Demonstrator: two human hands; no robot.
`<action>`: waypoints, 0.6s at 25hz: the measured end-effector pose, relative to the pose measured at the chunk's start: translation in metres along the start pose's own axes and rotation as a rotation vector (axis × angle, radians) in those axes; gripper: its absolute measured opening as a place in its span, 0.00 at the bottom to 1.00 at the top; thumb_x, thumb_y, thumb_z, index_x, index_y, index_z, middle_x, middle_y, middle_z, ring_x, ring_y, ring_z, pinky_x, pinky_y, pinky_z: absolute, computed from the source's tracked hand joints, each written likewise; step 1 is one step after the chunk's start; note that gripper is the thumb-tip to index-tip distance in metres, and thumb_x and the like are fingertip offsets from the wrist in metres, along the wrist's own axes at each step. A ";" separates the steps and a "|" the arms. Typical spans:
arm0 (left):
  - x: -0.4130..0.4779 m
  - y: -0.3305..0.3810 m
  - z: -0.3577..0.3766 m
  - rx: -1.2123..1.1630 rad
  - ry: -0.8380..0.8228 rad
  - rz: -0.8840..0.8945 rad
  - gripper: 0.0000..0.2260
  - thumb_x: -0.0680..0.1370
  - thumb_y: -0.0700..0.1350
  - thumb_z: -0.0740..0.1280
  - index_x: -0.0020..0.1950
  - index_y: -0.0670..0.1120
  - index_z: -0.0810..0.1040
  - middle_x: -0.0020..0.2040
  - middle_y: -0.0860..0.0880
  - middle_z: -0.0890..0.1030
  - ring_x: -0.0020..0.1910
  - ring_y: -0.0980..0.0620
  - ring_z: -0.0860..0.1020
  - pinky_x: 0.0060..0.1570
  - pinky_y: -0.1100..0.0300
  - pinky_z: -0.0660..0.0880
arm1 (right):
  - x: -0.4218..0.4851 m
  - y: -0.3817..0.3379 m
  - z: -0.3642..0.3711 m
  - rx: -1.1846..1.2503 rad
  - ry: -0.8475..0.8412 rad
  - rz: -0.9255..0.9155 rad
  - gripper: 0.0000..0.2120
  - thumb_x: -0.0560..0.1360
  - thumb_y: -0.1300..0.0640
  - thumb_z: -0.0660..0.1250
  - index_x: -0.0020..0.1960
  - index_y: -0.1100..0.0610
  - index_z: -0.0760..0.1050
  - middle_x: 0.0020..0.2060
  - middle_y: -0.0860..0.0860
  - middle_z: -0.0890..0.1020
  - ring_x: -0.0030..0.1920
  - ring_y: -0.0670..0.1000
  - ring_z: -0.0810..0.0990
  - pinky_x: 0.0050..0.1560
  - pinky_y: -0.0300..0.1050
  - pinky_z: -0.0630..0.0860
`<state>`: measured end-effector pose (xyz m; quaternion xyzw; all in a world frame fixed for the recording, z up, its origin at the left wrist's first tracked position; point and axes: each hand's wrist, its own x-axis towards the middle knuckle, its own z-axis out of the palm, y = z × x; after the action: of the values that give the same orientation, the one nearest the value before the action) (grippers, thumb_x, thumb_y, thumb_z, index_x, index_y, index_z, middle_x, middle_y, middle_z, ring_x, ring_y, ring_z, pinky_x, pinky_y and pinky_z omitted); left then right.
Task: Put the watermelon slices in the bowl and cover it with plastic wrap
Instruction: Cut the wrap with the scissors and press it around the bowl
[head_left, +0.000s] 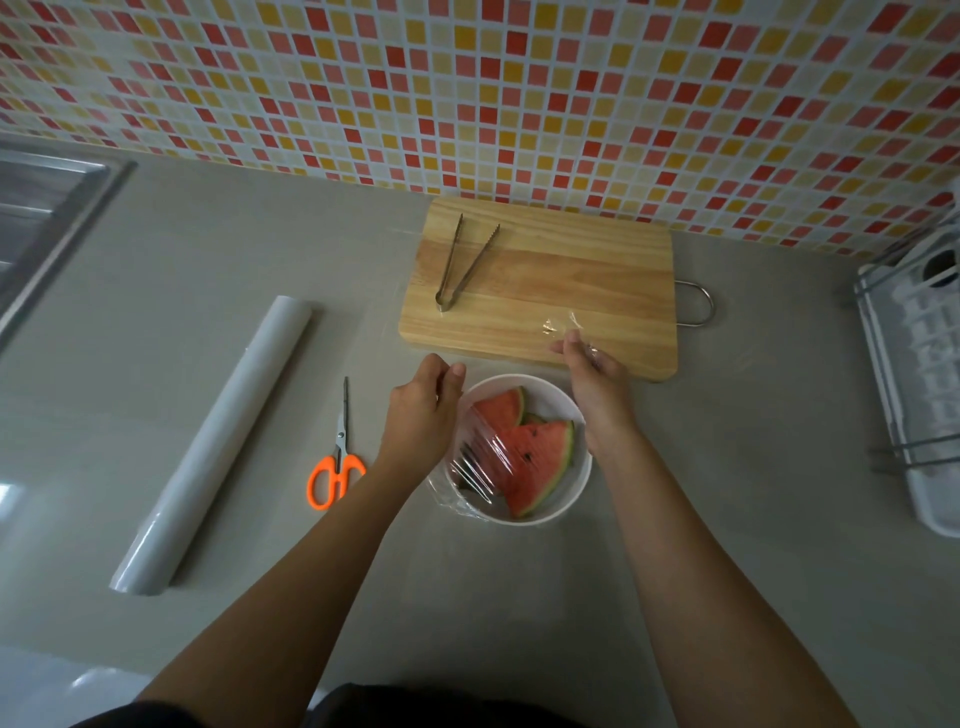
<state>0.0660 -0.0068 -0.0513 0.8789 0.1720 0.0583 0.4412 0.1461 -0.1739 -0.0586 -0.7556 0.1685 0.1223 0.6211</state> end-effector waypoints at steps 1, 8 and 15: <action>0.000 0.000 0.001 -0.003 0.002 -0.005 0.12 0.81 0.49 0.58 0.40 0.45 0.67 0.31 0.52 0.73 0.30 0.58 0.70 0.30 0.69 0.66 | 0.000 -0.001 -0.001 -0.018 0.001 0.015 0.16 0.75 0.40 0.61 0.34 0.46 0.80 0.44 0.42 0.82 0.44 0.46 0.80 0.34 0.30 0.68; 0.002 -0.005 0.005 0.020 -0.011 -0.017 0.14 0.81 0.51 0.58 0.42 0.42 0.70 0.31 0.53 0.72 0.30 0.58 0.70 0.30 0.65 0.65 | 0.008 -0.001 -0.009 0.013 -0.309 0.348 0.41 0.67 0.25 0.46 0.40 0.58 0.82 0.35 0.57 0.84 0.36 0.56 0.81 0.46 0.48 0.76; 0.002 -0.003 0.005 0.024 -0.007 -0.017 0.14 0.81 0.50 0.58 0.41 0.42 0.70 0.30 0.54 0.71 0.29 0.58 0.69 0.28 0.69 0.65 | 0.007 -0.002 -0.037 0.110 -0.470 0.216 0.27 0.69 0.35 0.60 0.61 0.51 0.63 0.56 0.60 0.80 0.42 0.53 0.82 0.46 0.48 0.74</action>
<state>0.0686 -0.0079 -0.0570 0.8827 0.1787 0.0493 0.4318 0.1521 -0.2106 -0.0523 -0.6492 0.1057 0.3507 0.6666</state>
